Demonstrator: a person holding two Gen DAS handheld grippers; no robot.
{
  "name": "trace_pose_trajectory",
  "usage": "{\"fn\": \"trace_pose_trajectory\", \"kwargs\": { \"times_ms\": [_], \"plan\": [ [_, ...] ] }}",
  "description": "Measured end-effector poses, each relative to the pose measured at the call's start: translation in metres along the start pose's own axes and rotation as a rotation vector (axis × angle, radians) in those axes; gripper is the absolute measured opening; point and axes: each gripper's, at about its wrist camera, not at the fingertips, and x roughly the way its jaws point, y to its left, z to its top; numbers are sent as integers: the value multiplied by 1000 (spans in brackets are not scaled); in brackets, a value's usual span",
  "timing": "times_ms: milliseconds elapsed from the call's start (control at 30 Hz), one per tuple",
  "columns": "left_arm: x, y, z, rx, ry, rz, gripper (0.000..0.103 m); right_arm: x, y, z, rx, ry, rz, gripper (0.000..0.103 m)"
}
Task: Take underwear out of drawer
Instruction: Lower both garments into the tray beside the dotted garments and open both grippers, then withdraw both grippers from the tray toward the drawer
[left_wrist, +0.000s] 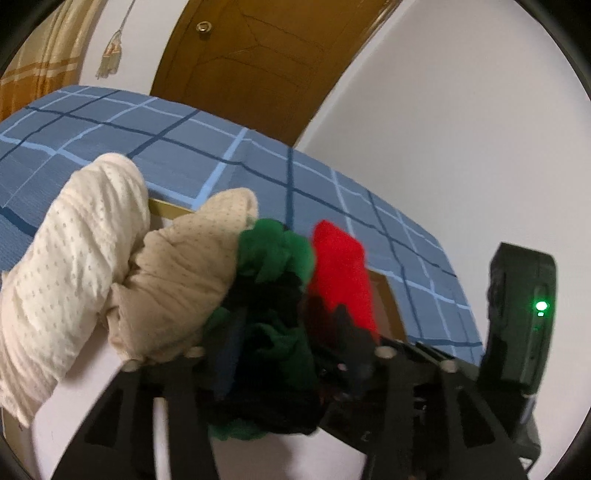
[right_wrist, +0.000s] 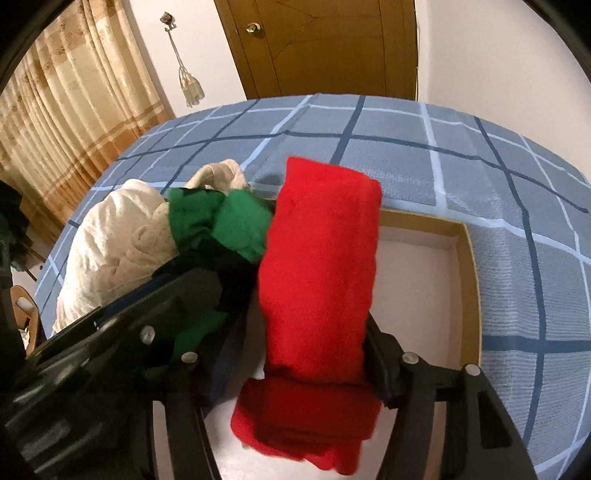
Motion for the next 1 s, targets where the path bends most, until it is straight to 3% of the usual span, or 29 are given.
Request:
{"fn": "trace_pose_trajectory", "kwargs": {
  "times_ms": [67,167,300,500,700,1000],
  "plan": [
    [-11,-6,-1,18,-12,6,76,-7,2,-3,-9,-8,4,63],
    [-36,-12,-4,33,-89,23,93,-22,2,-9,-2,-41,11,63],
    [-62,-15,-7,77,-138,35,93,-43,-1,-16,42,-112,0,63],
    [-108,5,-22,90,-217,108,93,-88,-8,-40,156,-218,85,63],
    [-129,17,-54,178,-214,197,93,-116,5,-84,229,-235,137,63],
    [-151,24,-99,248,-211,241,99,-130,27,-141,251,-255,144,63]
  ]
}}
